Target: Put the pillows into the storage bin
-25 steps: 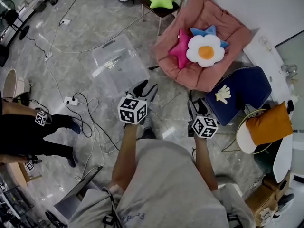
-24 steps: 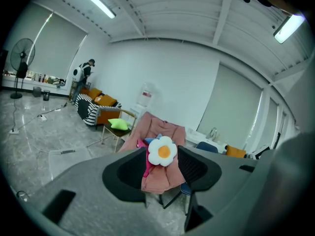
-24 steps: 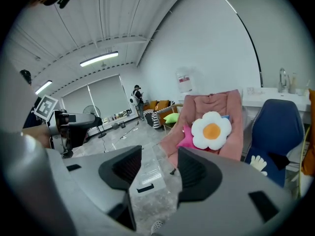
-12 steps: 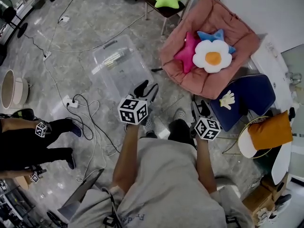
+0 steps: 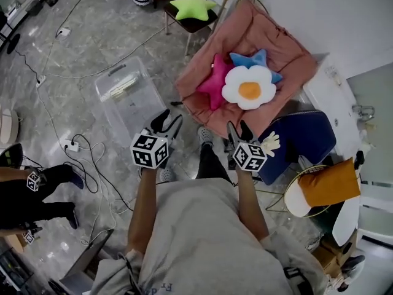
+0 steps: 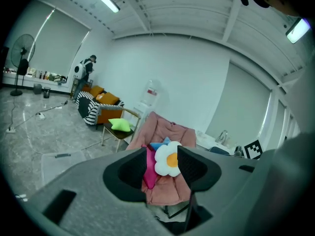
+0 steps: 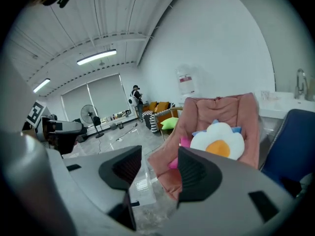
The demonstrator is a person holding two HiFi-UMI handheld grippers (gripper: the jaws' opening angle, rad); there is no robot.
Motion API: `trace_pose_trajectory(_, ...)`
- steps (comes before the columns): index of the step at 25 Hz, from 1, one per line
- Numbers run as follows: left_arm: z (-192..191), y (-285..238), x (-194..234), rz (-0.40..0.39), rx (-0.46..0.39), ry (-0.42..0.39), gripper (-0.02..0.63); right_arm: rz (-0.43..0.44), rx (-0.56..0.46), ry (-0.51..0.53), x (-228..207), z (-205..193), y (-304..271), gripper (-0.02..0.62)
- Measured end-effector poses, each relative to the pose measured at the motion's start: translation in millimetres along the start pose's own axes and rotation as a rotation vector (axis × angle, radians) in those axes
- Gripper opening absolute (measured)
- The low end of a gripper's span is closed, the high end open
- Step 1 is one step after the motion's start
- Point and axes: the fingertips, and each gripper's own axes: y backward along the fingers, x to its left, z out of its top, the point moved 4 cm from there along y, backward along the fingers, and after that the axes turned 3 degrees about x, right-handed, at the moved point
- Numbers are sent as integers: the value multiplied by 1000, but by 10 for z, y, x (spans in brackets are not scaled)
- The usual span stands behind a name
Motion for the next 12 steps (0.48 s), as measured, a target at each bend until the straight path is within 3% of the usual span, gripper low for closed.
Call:
trace_pose_trajectory(5, 238, -506, -77, 25, 20, -15, 190, 23, 29, 75, -614, 441, -494, 227)
trace_pose_trajectory(12, 405, -1111, -210, 72, 54, -14, 190, -34, 68, 209, -1765, 900, -1069, 224)
